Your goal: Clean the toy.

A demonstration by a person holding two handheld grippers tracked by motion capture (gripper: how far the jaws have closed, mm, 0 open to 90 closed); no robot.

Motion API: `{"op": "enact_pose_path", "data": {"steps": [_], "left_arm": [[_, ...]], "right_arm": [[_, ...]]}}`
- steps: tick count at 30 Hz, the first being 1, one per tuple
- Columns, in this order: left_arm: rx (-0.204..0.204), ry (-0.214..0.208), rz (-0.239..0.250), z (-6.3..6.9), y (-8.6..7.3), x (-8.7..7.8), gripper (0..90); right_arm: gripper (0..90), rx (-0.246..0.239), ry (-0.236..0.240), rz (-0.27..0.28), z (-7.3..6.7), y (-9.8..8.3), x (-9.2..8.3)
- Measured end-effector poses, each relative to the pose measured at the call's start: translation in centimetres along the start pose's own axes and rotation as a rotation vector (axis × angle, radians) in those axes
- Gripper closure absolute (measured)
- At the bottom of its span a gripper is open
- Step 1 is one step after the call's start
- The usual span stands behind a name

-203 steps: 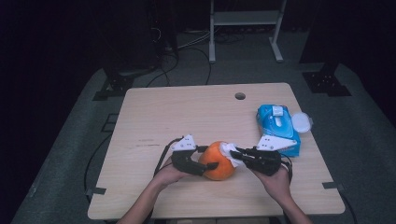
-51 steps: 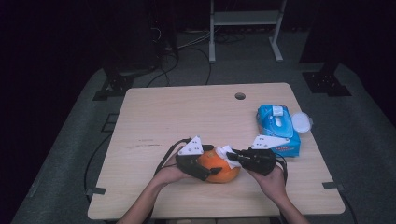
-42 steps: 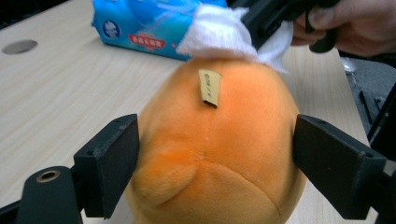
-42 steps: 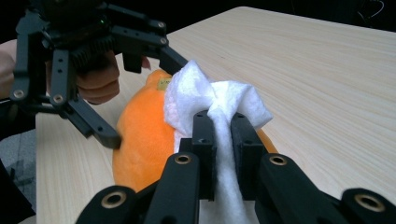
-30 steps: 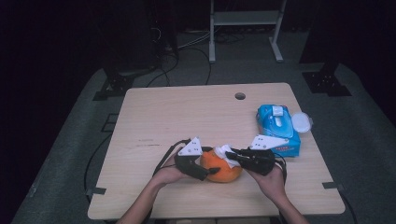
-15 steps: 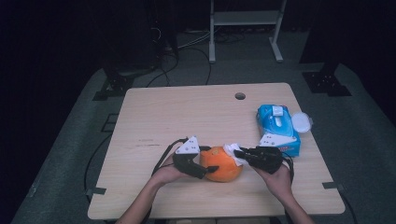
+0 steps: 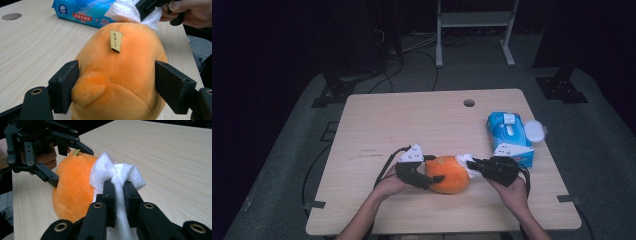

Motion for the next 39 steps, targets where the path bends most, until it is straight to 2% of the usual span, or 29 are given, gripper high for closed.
{"op": "enact_pose_path", "data": {"steps": [3,6,9,11,15,19,23,26,32,36,39], "left_arm": [[-0.012,0.004,0.004,0.1,0.1,0.2,23.0],[-0.003,0.007,0.003,0.3,0.2,0.4,22.9],[-0.006,0.010,0.004,0.3,0.1,0.4,22.9],[-0.012,0.008,0.007,0.2,0.1,0.3,22.9],[-0.030,0.009,0.008,-0.1,0.0,0.2,22.8],[-0.047,0.010,0.012,-0.3,-0.1,0.1,22.3],[-0.050,0.017,0.007,-0.2,0.0,0.2,21.9],[-0.055,0.022,0.008,0.0,0.2,0.4,21.9],[-0.032,0.029,-0.005,0.5,0.4,0.6,21.6],[-0.035,0.020,0.004,0.4,0.3,0.6,21.8],[-0.029,0.011,0.008,0.4,0.2,0.6,21.7]], "right_arm": [[81.2,-0.020,0.003,0.006,-0.7,0.4,0.2],[81.1,-0.058,0.019,0.017,-1.5,1.0,0.4],[81.0,-0.089,0.011,0.010,-2.1,1.2,0.6],[81.1,-0.074,0.018,0.013,-1.7,1.1,0.6],[81.1,-0.030,-0.001,0.001,-0.4,0.4,0.2],[81.1,0.001,-0.004,-0.010,0.2,-0.1,0.0],[81.1,-0.026,-0.010,-0.008,-0.4,0.2,0.0],[81.0,-0.041,0.012,0.011,-1.2,0.8,0.1],[80.9,-0.108,0.027,0.005,-2.7,1.6,1.1],[81.0,-0.080,0.026,0.007,-1.9,1.4,0.9],[81.0,-0.038,0.014,0.005,-0.8,0.9,0.6]]}}
Point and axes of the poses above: each handheld gripper's, and its own axes: x roughly forward along the jaws, y roughly out of its top, z roughly to its right, the point moved 1 cm from there along x, roughly forward along the jaws, and after that the axes turned 2 degrees about y, right-handed, at the moved point
